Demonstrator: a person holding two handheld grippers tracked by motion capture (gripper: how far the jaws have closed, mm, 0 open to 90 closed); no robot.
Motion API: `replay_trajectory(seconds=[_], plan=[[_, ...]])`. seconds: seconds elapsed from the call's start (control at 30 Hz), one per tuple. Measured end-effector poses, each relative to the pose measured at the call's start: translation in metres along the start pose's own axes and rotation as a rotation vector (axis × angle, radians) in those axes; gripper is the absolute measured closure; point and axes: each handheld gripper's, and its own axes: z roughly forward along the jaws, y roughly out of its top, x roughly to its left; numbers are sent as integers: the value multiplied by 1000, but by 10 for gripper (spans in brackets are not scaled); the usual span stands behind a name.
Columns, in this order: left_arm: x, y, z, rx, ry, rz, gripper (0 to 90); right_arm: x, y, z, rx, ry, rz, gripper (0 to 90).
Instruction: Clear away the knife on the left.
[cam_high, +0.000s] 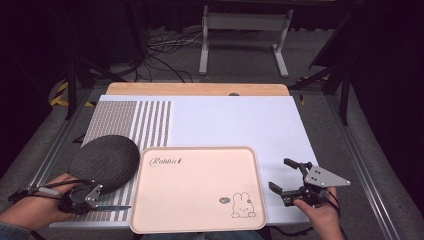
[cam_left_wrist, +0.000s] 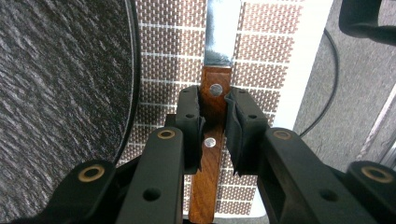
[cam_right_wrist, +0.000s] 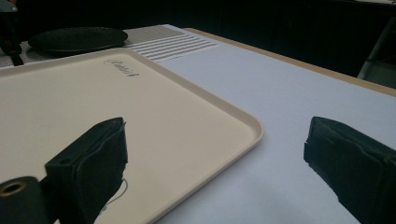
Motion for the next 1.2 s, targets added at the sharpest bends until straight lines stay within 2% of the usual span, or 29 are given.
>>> replay_trajectory(seconds=[0.1,0.13,0.17,0.3,0.4,0.5,0.53,0.63,0.67,0.7,0.73,0.8,0.83,0.93,0.97,1.0,1.03,1.07,1.13,1.2], plan=[[0,0,0,0,2,5,769,0,0,0,2,0,0,64],[-1,0,2,-19,2,4,769,0,0,0,3,0,-1,64],[-1,1,0,2,4,4,771,0,0,0,3,-1,-1,64],[-1,-1,0,-11,0,-20,777,-1,0,-1,3,-10,2,64],[0,-1,-2,6,-5,-30,778,-2,-1,0,5,-7,8,65],[1,-2,-4,0,-18,-34,778,-2,-2,0,11,-8,6,65],[0,-1,-7,10,-10,-39,779,-2,-2,0,12,-7,6,67],[-1,-4,-16,-25,-3,-55,779,-3,-2,0,14,-8,6,67],[0,-5,-18,-40,-13,-60,778,-3,-2,0,16,-8,7,67],[0,-6,-23,-45,-1,-62,778,-3,-2,0,17,-7,7,67],[1,-7,-26,-73,-10,-84,778,-3,-3,0,22,-8,8,68],[3,-7,-35,-86,-5,-118,778,-4,-3,1,23,-3,14,69],[3,-7,-35,-86,-5,-118,778,-4,-4,1,25,-6,16,69],[6,-5,-47,-142,-23,-158,778,-5,-4,0,24,-10,16,69],[6,-4,-50,-164,-37,-185,778,-5,-4,0,24,-13,16,69],[6,-4,-54,-166,-39,-210,778,-5,-4,0,24,-13,16,69],[6,-4,-54,-166,-39,-210,779,-6,-4,0,24,-12,18,69],[6,-2,-58,-167,-18,-240,779,-6,-4,0,24,-12,18,69],[7,-2,-63,-222,-49,-314,779,-6,-5,-1,25,-13,21,69],[8,-2,-66,-261,-84,-335,779,-6,-5,-1,24,-13,23,70]])
